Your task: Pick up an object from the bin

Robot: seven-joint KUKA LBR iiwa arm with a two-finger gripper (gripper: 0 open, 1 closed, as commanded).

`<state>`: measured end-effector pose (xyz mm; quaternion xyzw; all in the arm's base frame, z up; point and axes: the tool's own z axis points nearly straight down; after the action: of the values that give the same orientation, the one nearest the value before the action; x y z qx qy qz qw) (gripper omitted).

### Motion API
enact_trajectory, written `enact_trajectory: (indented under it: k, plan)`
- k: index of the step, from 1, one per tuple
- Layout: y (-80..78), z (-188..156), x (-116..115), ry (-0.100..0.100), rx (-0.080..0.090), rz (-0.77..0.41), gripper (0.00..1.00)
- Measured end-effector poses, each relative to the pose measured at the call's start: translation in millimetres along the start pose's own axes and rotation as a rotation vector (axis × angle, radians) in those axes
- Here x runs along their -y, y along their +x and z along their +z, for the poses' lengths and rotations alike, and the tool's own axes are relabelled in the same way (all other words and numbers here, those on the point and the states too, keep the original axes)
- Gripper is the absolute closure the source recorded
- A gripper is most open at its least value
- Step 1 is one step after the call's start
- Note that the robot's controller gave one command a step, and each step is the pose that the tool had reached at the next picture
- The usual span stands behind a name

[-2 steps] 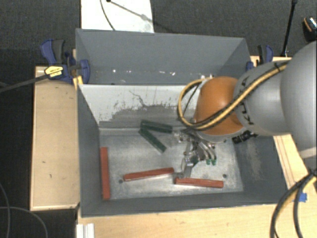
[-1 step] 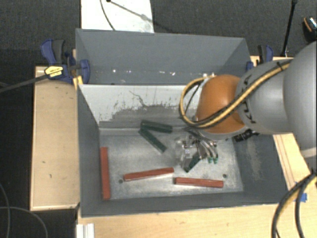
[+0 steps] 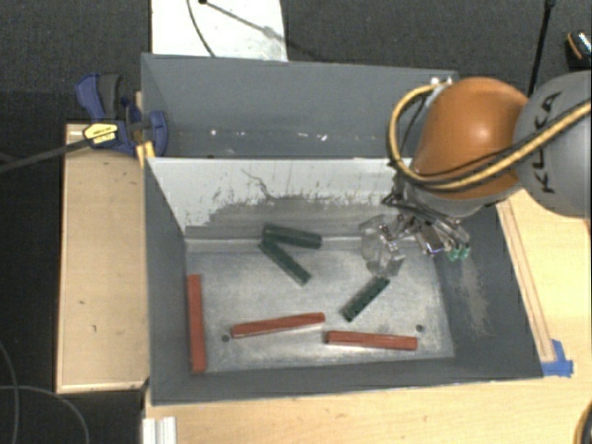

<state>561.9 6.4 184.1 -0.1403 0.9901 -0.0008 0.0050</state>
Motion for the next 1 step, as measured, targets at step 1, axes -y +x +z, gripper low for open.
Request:
enact_trajectory:
  k: [1]
  plan:
    - [1.2,3.1,-1.6,-0.003,-0.006,-0.001,0.0]
